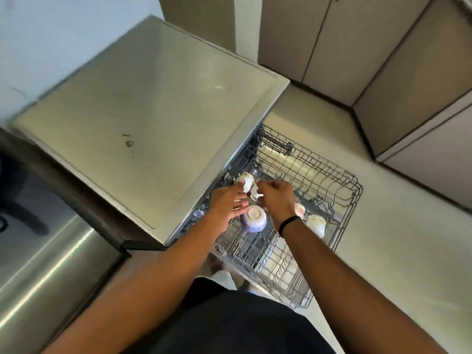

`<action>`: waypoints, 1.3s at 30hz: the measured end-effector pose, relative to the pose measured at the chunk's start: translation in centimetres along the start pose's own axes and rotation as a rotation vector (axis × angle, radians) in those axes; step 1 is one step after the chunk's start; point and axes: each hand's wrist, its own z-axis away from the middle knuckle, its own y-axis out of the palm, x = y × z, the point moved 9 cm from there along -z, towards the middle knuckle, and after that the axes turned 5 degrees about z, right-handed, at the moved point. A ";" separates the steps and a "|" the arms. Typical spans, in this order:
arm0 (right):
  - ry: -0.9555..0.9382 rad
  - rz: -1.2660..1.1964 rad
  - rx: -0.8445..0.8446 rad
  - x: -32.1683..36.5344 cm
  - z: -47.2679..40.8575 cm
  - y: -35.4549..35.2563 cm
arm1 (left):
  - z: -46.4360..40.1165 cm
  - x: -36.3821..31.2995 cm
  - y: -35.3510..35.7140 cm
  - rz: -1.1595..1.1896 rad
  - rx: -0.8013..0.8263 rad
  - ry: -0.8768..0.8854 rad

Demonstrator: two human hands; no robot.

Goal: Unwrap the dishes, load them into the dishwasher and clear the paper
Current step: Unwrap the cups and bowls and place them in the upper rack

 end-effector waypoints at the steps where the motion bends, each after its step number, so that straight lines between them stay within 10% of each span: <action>1: -0.032 -0.010 0.017 1.4 0.6 0.5 | 1.1 -1.2 -0.7 0.044 -0.017 0.028; 16: -0.434 0.060 0.494 17.2 18.0 24.0 | 15.0 -8.1 -28.6 0.539 -0.359 0.432; 28: -0.525 0.227 0.896 11.8 38.2 49.3 | 25.3 -0.4 -55.9 0.747 -0.746 0.579; 39: -0.517 0.469 1.226 7.8 50.4 60.9 | 33.3 7.9 -65.4 0.924 -1.098 0.564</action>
